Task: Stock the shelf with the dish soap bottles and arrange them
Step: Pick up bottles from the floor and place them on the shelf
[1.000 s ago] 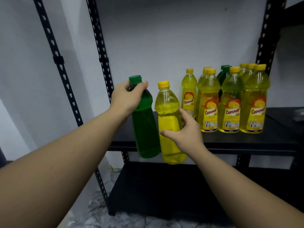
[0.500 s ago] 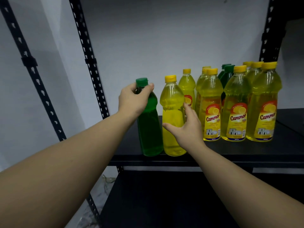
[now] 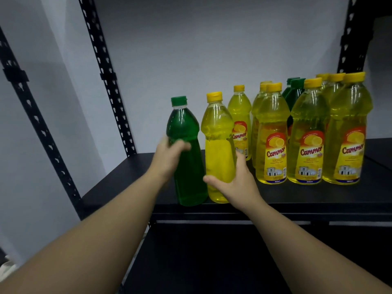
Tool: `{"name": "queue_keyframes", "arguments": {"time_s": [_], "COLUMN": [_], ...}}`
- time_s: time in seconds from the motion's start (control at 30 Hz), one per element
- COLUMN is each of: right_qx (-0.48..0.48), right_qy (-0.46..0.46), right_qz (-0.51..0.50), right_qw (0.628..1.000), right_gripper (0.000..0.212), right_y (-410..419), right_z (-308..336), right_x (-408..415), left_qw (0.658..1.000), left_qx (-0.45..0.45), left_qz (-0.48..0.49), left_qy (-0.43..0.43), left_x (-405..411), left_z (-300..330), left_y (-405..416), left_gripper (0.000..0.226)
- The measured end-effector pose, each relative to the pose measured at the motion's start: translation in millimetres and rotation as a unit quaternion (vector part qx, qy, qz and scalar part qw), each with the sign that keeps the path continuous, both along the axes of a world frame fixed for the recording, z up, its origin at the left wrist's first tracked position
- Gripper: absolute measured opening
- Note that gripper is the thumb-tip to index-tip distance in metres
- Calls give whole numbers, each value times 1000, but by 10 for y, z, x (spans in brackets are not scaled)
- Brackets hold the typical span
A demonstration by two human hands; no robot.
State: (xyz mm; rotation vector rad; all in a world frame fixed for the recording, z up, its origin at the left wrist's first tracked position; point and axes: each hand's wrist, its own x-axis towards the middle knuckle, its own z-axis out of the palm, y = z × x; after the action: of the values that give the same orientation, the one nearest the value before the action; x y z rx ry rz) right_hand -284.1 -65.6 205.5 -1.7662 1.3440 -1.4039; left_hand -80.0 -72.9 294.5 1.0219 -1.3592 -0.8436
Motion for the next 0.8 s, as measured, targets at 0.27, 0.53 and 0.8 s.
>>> {"name": "queue_keyframes", "arguments": {"time_s": [0.27,0.53,0.8], "right_qx": [7,46,20], "right_qy": [41,-17,34], "right_qz": [-46,29,-18], "right_qw": [998,998,999], "right_gripper": [126,110,108], "right_y": [-23,-15,-58], "right_z": [-4,21,7], "right_x": [-35,-125,-92], "left_qw": [997,998,995], "left_qx": [-24,52,73], "left_qz": [-17,-41,-63], "left_qy": [-66,-8,20], "left_x": [121,-4,99], "left_z": [-656,-774,-857], "left_y": [79,6,-66], "left_gripper": [61,81,82]}}
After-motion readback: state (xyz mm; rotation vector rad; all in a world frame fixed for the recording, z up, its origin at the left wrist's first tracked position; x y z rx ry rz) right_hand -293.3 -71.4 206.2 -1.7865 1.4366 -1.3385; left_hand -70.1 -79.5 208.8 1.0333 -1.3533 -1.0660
